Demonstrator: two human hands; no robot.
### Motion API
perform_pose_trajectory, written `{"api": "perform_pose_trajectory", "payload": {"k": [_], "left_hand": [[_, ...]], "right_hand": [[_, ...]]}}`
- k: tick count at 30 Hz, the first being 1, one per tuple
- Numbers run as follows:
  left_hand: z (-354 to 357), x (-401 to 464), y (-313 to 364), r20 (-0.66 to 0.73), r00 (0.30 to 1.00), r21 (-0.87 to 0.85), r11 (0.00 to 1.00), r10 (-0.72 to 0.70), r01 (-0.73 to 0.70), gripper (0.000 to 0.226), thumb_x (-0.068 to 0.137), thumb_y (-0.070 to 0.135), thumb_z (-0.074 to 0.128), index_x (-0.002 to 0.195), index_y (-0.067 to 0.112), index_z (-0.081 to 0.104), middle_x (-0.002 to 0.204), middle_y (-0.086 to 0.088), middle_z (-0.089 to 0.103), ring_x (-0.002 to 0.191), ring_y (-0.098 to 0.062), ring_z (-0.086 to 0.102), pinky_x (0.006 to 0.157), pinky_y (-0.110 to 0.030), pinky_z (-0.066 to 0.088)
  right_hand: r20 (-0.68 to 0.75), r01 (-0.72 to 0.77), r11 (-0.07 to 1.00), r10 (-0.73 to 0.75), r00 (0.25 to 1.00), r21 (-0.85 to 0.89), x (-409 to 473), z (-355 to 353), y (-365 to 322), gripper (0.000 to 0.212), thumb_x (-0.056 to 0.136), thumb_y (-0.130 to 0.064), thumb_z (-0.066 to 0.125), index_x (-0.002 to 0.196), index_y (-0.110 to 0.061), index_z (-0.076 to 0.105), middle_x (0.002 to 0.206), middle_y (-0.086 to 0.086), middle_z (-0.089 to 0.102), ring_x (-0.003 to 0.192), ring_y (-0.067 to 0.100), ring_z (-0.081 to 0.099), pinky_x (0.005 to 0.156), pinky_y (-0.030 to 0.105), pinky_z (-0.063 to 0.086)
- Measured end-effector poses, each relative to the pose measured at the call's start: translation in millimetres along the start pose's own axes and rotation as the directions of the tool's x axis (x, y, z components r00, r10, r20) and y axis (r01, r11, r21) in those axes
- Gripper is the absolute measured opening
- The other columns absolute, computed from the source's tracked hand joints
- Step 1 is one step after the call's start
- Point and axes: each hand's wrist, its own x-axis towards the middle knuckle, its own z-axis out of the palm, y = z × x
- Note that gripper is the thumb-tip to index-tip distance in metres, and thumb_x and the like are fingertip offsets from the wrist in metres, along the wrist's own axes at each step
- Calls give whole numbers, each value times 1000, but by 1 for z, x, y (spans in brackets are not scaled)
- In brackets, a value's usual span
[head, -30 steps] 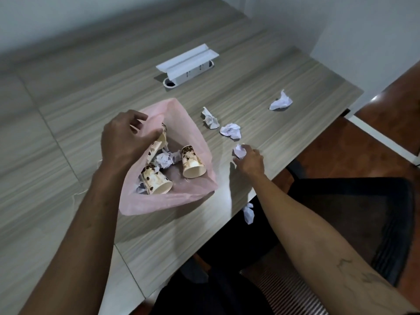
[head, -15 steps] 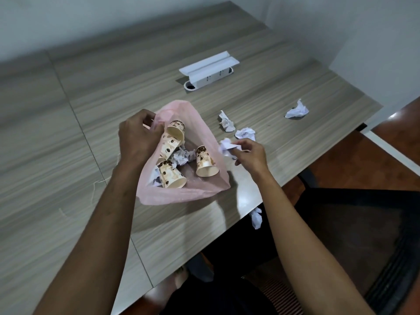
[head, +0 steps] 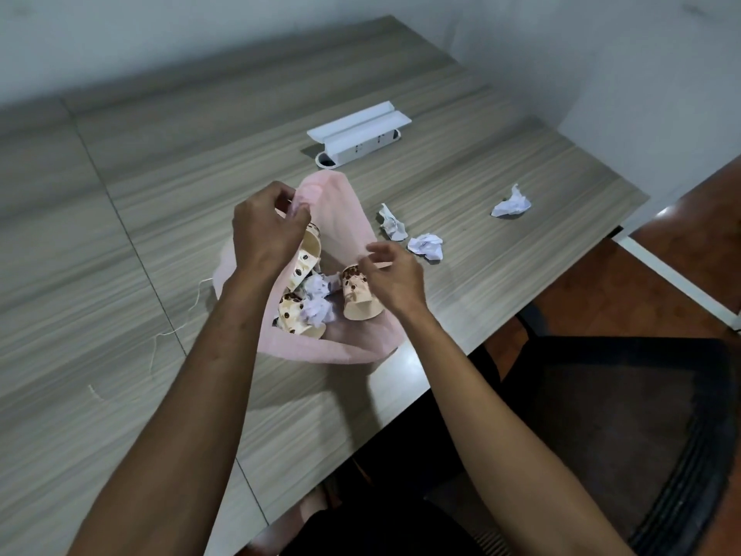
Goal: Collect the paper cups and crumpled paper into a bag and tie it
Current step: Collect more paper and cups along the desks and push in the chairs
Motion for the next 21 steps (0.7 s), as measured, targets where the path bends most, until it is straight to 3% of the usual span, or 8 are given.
{"api": "perform_pose_trajectory", "payload": {"k": [3,6,10,14,17,21], "left_hand": [[8,5,0,7,1000,-5,1000,3,-3,9,78,28,67,85,23,70,80,7,68,75,-17,63,76,-29,50],[17,10,1,20,1000,-12,1000,1,-1,9,78,29,67,85,23,70,79,9,67,73,-13,61,74,-26,48],[26,15,0,25,1000,-24,1000,-7,7,8,80,33,67,83,26,68,75,13,65,63,-5,55,68,-22,44],[32,21,-8,15,1000,-38,999,1,-1,11,82,34,68,84,24,70,72,14,64,57,4,52,64,-20,42],[34,28,-13,37,999,-38,999,18,-16,10,82,30,69,85,21,70,71,15,63,56,5,52,65,-19,41],[32,37,-14,34,999,-42,999,23,-22,11,81,31,69,86,21,70,72,14,63,56,5,51,65,-20,43]], "right_hand": [[-187,-36,999,36,982,5,23,-17,13,15,85,-22,65,99,-16,69,79,-12,63,73,9,61,71,21,44],[-276,-96,994,76,958,-58,56,-27,35,19,85,-26,64,101,-16,65,93,-2,67,86,15,63,76,24,45],[-230,-170,947,108,967,-271,101,-30,71,35,84,-25,65,117,-17,60,117,12,63,110,30,59,96,35,46],[-131,-175,891,131,983,-420,135,-29,95,42,82,-20,62,123,-22,59,128,10,58,119,31,54,93,30,41],[-68,-121,883,101,993,-453,141,-24,108,41,82,-12,65,123,-14,63,127,13,58,119,33,53,99,33,39],[-108,-148,843,107,988,-517,137,-17,114,32,77,-18,65,110,-20,68,120,13,57,112,36,56,84,29,43]]}}
